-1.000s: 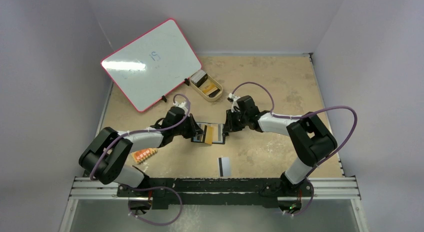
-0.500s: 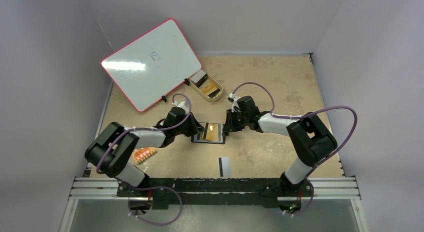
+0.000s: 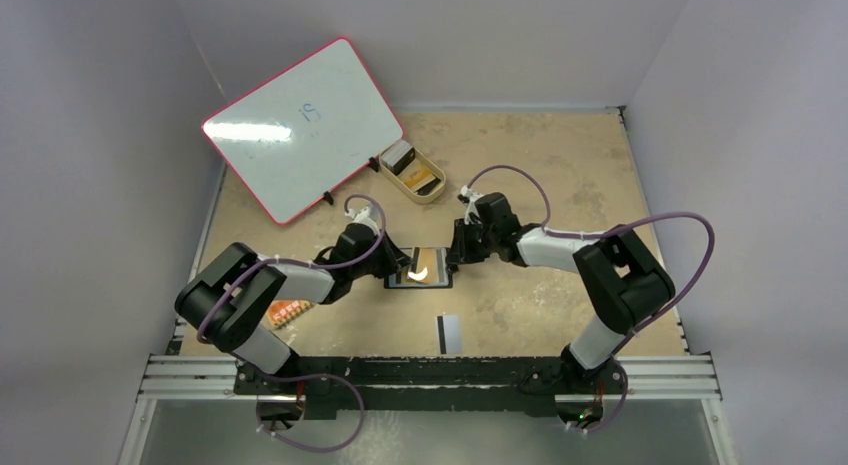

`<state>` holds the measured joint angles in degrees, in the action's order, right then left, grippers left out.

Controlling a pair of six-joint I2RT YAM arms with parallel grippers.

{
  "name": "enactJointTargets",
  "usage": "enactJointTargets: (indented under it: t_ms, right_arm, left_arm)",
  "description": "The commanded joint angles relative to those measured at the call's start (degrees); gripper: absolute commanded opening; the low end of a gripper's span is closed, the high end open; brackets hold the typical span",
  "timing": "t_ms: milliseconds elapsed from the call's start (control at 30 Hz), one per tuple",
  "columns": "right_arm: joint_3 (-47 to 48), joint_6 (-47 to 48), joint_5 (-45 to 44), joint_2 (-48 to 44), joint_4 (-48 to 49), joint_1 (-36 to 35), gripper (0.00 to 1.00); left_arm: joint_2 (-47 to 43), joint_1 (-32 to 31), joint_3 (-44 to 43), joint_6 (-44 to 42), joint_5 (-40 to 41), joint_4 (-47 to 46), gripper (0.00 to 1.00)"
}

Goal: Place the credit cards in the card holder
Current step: Insert the credit card into the card holder.

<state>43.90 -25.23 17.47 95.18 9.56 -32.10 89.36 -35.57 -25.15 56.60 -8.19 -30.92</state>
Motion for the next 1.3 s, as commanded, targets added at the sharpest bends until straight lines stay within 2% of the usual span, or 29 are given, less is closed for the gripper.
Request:
enactJointTargets:
  t_ms: [0, 267, 467, 1000, 1267]
  right_arm:
    - [-1.71, -2.36, -0.03, -1.92, 0.68, -0.56, 0.22]
    - [-2.87, -5.59, -0.41, -4.23, 2.77, -0.5, 0.2]
    - [-4.25, -6.71, -0.03, -3.93, 4.06, -0.48, 0.19]
    - [-5.12, -6.75, 0.37, -4.56, 4.48, -0.48, 0.17]
    - [-4.75, -6.64, 0.48, -4.27, 4.41, -0.51, 0.16]
  left_arm:
    - [0.84, -2.44, 0.45, 1.81, 1.38, -3.76, 0.03]
    - [-1.43, -3.61, 2.11, 3.88, 6.64, -5.42, 0.0]
    - [-4.41, -3.86, 2.06, 2.52, 9.89, -1.73, 0.0]
    - [-6.4, -4.3, 0.18, -3.05, 10.37, 4.26, 0.0]
    - [-6.28, -4.35, -3.98, -7.63, 10.79, 10.53, 0.0]
